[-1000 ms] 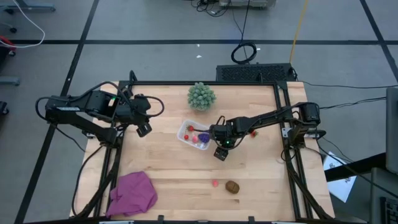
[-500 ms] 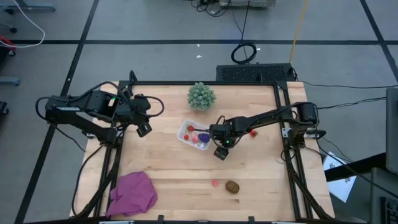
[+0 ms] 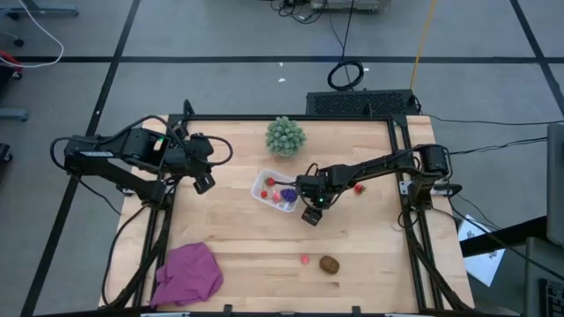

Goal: Pick and placing Produce into tupperware
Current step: Put the left strawberry into the transparent bin

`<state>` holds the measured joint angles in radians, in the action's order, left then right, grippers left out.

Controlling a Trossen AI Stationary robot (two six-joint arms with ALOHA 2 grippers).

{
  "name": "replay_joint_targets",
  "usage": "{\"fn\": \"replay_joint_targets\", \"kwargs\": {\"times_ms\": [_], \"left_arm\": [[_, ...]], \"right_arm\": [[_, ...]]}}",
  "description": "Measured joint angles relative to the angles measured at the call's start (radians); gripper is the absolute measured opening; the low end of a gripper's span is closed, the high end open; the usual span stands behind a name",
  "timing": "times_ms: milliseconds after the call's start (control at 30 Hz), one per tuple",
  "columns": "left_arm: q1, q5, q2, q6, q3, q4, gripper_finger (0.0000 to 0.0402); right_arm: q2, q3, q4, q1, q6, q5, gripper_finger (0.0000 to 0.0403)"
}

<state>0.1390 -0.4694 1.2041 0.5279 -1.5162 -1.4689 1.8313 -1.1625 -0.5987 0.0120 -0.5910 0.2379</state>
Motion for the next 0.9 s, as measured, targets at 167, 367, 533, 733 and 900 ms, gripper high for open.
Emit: {"fn": "replay_joint_targets", "kwargs": {"times_ms": [167, 367, 533, 733, 900], "left_arm": [[0.000, 0.000, 0.000, 0.000, 0.000, 0.000, 0.0195], [0.000, 0.000, 0.000, 0.000, 0.000, 0.000, 0.0196], [0.000, 0.000, 0.000, 0.000, 0.000, 0.000, 0.0200], [0.000, 0.000, 0.000, 0.000, 0.000, 0.000, 0.0198], [0.000, 0.000, 0.000, 0.000, 0.000, 0.000, 0.0202]], "right_arm": [[0.000, 0.000, 0.036, 0.000, -0.002, 0.000, 0.0236], [0.000, 0.000, 0.053, 0.006, 0.000, 0.000, 0.0236], [0.000, 0.000, 0.045, 0.011, 0.012, -0.001, 0.0235], [0.000, 0.000, 0.045, 0.011, 0.035, -0.001, 0.0235], [0.000, 0.000, 0.045, 0.011, 0.054, -0.001, 0.0235]]}}
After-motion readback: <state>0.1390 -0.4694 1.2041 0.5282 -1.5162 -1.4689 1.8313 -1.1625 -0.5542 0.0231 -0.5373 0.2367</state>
